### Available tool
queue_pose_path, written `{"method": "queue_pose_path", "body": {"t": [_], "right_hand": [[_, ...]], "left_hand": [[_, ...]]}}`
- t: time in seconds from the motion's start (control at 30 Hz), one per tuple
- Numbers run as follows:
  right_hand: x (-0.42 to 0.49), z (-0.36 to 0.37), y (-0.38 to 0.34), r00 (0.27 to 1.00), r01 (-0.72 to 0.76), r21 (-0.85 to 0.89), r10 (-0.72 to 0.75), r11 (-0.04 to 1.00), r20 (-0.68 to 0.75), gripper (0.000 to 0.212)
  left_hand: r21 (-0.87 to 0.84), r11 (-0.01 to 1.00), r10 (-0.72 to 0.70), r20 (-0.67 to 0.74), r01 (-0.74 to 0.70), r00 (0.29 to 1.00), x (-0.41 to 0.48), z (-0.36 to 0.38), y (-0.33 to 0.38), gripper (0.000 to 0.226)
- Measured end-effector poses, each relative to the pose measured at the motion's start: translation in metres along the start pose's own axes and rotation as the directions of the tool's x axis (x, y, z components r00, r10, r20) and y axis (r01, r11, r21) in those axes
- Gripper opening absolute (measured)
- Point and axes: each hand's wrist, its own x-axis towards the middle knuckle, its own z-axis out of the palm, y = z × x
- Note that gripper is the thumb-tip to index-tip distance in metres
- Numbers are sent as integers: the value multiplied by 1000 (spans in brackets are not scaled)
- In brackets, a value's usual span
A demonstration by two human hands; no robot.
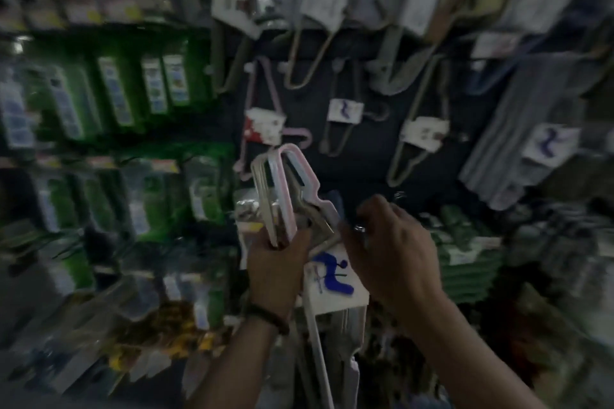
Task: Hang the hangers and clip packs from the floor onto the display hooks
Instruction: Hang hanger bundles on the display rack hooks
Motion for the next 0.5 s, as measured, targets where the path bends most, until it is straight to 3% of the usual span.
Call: {"method": "queue_pose_path", "body": {"t": [0.1,0.2,0.27,0.43,0.5], "right_hand": [[25,-29,49,998,2,51,-5,999,58,33],[40,-61,108,992,1,21,-4,1000,128,18],[47,-85,149,988,-17,-30,21,999,156,27],[60,-137,252,985,-84,-107,99,991,140,31],[66,-153,292,987,-105,-145,121,984,104,32]], "left_hand": [[34,996,80,119,-85,990,-19,72,10,24],[61,990,110,245,-129,963,-37,140,16,13],[21,993,100,335,-113,937,-47,186,19,21],[170,963,136,360,-209,923,-55,292,16,53],[211,943,163,381,-257,910,-50,325,15,50]]}}
